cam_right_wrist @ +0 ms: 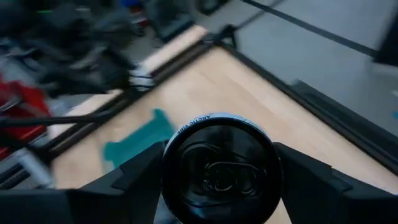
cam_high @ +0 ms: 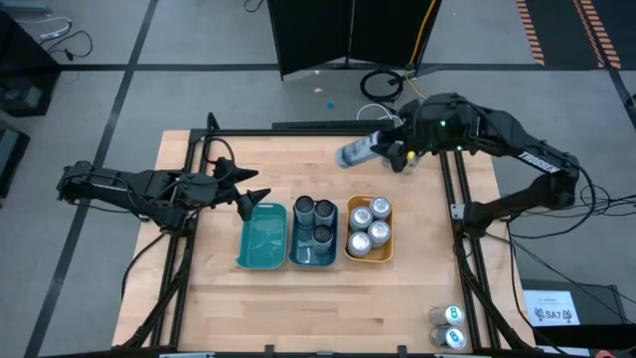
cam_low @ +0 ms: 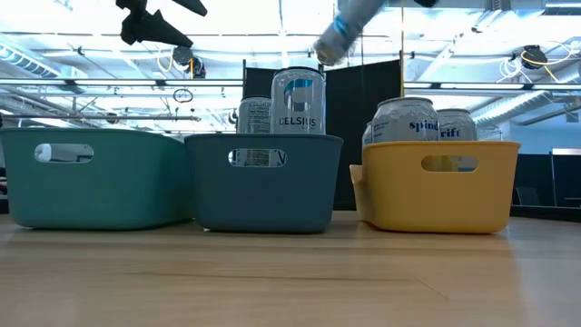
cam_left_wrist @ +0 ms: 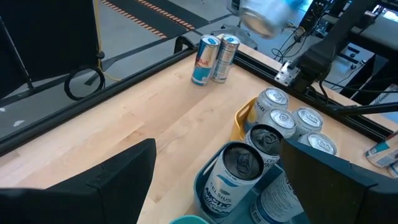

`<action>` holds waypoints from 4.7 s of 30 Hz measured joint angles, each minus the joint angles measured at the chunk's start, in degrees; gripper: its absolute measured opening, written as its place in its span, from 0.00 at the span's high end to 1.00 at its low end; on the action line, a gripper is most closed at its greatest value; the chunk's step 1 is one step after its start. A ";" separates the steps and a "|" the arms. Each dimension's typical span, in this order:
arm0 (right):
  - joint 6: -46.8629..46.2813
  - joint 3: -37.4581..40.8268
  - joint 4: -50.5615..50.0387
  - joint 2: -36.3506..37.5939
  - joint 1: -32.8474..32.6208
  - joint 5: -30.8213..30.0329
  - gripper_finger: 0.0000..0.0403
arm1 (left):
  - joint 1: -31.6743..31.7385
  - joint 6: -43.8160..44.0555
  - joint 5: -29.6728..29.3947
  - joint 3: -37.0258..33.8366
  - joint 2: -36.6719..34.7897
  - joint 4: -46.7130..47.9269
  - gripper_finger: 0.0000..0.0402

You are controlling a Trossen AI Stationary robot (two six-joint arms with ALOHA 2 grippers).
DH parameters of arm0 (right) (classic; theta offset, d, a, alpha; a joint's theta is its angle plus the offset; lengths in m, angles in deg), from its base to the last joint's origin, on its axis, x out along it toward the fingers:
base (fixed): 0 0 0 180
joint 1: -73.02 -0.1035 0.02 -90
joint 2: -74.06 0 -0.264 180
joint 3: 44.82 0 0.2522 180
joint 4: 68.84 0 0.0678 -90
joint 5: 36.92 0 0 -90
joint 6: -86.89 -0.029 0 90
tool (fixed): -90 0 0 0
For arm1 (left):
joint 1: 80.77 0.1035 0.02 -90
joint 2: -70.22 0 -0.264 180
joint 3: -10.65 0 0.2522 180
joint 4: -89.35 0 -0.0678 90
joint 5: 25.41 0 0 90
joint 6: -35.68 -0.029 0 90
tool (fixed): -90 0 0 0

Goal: Sort soda cans
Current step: Put the black soda can into the blue bin, then put the center blue soda can can into the green bin

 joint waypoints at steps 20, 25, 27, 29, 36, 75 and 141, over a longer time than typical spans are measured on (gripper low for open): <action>1.33 -39.05 -16.81 -36.45 -20.70 -7.71 0.37 | -0.01 -0.09 0.00 0.00 0.00 0.04 0.13; -2.43 -38.58 -16.59 -39.32 -20.75 -7.73 0.37 | -0.02 -0.10 0.00 0.00 0.00 0.12 0.13; -3.64 -38.60 -16.39 -40.26 -20.87 -7.78 0.37 | -0.02 -0.10 0.00 0.00 0.00 0.22 0.13; -4.51 -38.60 -16.47 -41.29 -20.90 -7.86 0.37 | -0.01 -0.10 0.00 0.00 0.00 0.36 0.13; -6.89 -38.60 -17.31 -45.54 -20.79 -7.68 0.36 | 0.00 -0.01 0.04 0.00 -0.02 0.49 0.13; -1.17 -38.60 -15.76 -58.33 -20.60 -5.76 0.35 | -0.02 0.05 3.15 0.00 -0.02 0.44 0.13; -58.81 -35.33 -35.59 -42.44 -41.62 -18.05 0.26 | -0.02 0.00 6.45 0.00 -0.02 -0.04 0.13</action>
